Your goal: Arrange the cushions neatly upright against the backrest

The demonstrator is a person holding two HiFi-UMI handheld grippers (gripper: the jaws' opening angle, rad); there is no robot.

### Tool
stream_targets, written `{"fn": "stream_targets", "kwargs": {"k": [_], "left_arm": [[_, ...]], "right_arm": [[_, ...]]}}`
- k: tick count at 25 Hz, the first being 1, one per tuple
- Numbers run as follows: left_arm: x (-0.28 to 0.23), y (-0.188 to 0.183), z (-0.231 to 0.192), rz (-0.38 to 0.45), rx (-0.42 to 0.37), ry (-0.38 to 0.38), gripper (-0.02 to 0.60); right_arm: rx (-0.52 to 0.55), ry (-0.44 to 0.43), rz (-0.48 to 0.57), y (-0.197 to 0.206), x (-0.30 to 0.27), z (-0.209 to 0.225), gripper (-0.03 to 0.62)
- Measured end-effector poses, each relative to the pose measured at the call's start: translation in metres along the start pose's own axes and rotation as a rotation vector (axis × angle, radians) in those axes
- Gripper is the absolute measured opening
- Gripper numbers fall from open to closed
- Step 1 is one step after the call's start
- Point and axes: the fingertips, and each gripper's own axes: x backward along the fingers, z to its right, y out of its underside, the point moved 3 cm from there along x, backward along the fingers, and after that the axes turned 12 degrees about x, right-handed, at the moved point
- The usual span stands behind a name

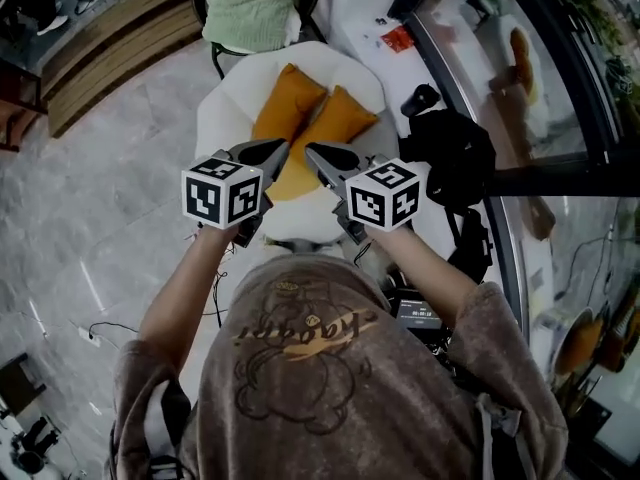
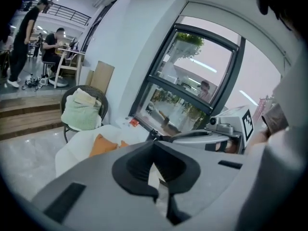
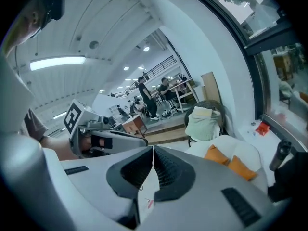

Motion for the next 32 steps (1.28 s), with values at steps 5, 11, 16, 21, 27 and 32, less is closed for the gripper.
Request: {"fn": "stream_targets", "kwargs": {"k": [5,11,16,21,27,32], "left_arm": [[0.022,0.006,0.036,0.017,-0.026,0.069,0.005],[0.036,0.020,0.064,0.077,-0.102,0.108,0.005],[0.038,0.033,0.073,0.107,-0.109,0.143,0.005],[0.037,0.039,0.080,0.111,-0.122,0.159,0.005],[0.041,0.046,0.088,0.104,-0.163,0.169,0.005],[0.042,0.048,0.089,0.096,-0.173,0.173,0.005]], "right_arm": [[0.115,-0.058,0.017,-0.011,0.031,-0.023,0.023],[0.260,-0.098,0.047,-0.013,0.064,-0.041,0.023],[0.341,-0.149,0.094,-0.012,0.083,-0.054,0.023],[0.370,-0.209,0.101,-0.010,0.090,-0.060,0.023],[0.403,-0.254,0.087,-0.007,0.091,-0.072,0.023],[0.420,-0.257,0.086,-0.006,0.092,-0.074,0.023]]}}
